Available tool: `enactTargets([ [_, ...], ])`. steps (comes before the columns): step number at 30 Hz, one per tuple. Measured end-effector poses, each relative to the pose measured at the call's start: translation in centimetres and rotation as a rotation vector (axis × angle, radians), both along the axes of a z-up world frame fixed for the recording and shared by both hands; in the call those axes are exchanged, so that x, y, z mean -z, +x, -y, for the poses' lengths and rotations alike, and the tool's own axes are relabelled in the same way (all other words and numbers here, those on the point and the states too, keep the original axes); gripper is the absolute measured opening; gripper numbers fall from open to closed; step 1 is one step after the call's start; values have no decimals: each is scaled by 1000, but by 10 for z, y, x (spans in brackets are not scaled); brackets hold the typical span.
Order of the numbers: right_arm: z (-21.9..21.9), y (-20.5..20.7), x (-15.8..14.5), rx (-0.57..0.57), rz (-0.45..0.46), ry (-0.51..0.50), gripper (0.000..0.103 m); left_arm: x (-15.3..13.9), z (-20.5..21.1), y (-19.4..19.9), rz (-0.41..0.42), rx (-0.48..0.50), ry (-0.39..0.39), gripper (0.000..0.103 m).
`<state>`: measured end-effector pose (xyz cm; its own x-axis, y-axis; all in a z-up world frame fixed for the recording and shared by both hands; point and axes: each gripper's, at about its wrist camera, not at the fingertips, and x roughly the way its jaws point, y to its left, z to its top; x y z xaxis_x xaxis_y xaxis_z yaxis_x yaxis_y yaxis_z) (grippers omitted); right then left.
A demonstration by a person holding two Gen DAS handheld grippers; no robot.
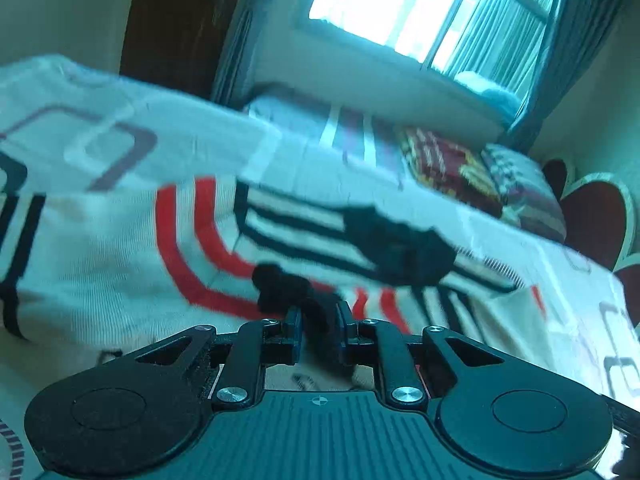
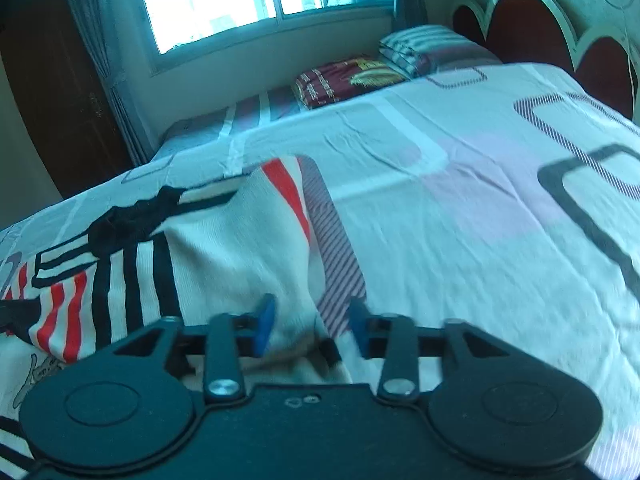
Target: Fold small clothes
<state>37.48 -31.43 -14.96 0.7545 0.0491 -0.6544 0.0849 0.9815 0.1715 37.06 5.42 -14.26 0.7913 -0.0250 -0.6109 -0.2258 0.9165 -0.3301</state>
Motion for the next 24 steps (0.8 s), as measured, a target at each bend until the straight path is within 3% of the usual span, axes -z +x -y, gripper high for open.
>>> enactTargets([
  [3,4,26,1,17,2,49,54,-9,0,0,39,-21,13,16],
  [9,-12,76,18,-27,-21,-12,50,11,12,26,-31,18,26,16],
  [12,-12,89,24,-11,-24,48,42,29,13,44,-85,3,43,16],
  [14,-13,94,27,-16,-26,25,34,41,13,51,-123,-5,67,16],
  [18,-17,95,29,-14,-9,-62,18,50,13,52,-119,-4,101,15],
  [21,-9,95,32,22,-6,-35,18,51,9,54,-128,-15,77,15],
  [24,-20,94,23,13,-13,-94,21,45,7,56,-160,-26,57,15],
])
